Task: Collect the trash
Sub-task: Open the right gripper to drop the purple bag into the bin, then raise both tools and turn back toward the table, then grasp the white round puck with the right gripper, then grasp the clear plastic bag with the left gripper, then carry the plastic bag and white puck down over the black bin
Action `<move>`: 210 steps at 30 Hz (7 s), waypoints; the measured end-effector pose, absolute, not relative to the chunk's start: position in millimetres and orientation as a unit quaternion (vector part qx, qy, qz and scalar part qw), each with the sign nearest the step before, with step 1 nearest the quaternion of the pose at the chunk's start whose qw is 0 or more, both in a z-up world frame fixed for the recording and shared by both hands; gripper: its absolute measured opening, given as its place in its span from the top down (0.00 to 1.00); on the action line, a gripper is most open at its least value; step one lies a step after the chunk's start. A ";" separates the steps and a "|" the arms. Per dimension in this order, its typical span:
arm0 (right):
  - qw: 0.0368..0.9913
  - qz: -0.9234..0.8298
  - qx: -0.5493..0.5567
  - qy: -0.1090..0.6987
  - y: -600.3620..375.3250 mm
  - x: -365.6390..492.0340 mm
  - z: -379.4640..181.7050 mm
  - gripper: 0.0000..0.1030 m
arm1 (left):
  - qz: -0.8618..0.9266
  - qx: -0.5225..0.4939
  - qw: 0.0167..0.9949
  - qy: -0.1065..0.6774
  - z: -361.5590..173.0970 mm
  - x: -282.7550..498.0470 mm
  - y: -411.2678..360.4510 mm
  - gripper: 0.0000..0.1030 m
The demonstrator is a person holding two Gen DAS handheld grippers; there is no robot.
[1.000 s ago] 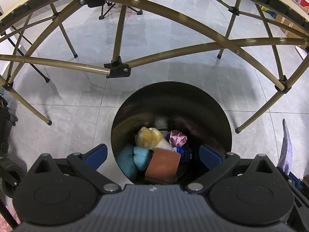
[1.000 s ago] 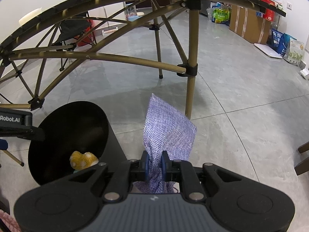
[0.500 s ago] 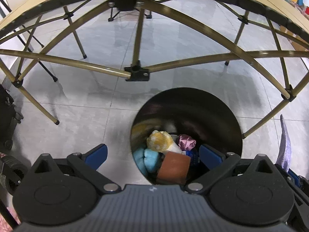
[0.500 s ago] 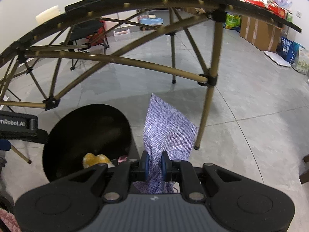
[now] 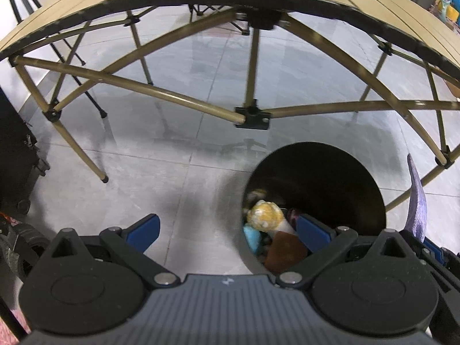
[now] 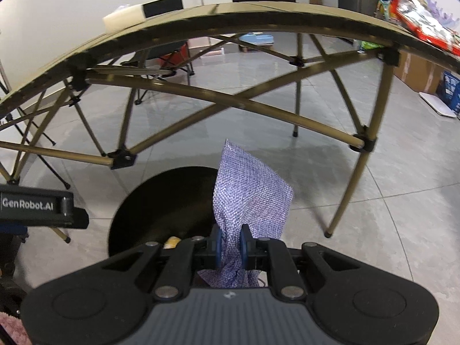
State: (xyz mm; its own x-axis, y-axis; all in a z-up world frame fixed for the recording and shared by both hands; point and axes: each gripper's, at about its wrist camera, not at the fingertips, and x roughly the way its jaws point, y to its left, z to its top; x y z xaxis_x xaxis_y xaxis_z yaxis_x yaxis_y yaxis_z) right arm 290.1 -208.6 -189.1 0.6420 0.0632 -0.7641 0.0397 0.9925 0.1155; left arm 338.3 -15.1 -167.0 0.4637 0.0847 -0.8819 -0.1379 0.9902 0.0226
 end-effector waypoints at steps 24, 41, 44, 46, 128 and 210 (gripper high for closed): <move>0.887 0.039 0.068 0.454 -141.0 337.6 -205.6 0.88 | 0.113 -0.050 0.850 0.512 -168.4 325.9 62.6 0.00; 0.871 0.004 0.066 0.487 -139.0 348.3 -224.1 0.48 | 0.115 -0.049 0.848 0.516 -172.2 324.1 72.5 0.00; 0.869 -0.015 0.069 0.489 -144.6 349.0 -225.4 0.00 | 0.114 -0.048 0.848 0.515 -172.7 324.0 71.4 0.00; 0.869 -0.027 0.067 0.489 -147.3 349.0 -225.2 0.00 | 0.114 -0.048 0.848 0.515 -172.8 323.9 71.4 0.00; 0.958 0.082 0.023 0.272 -131.9 530.3 -40.7 0.48 | 0.073 -0.044 0.937 0.338 -15.4 446.2 80.0 0.00; 0.952 0.078 0.054 0.291 -216.4 331.5 33.2 0.48 | 0.006 0.004 0.953 0.304 62.3 352.3 -6.5 0.60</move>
State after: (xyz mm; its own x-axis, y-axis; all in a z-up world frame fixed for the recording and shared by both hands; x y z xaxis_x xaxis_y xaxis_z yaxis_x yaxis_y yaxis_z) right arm 331.5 -216.4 33.2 0.8182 0.1792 -0.5464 -0.1163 0.9821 0.1479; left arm 352.3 -6.5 62.3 0.8154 0.0140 -0.5787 -0.0087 0.9999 0.0119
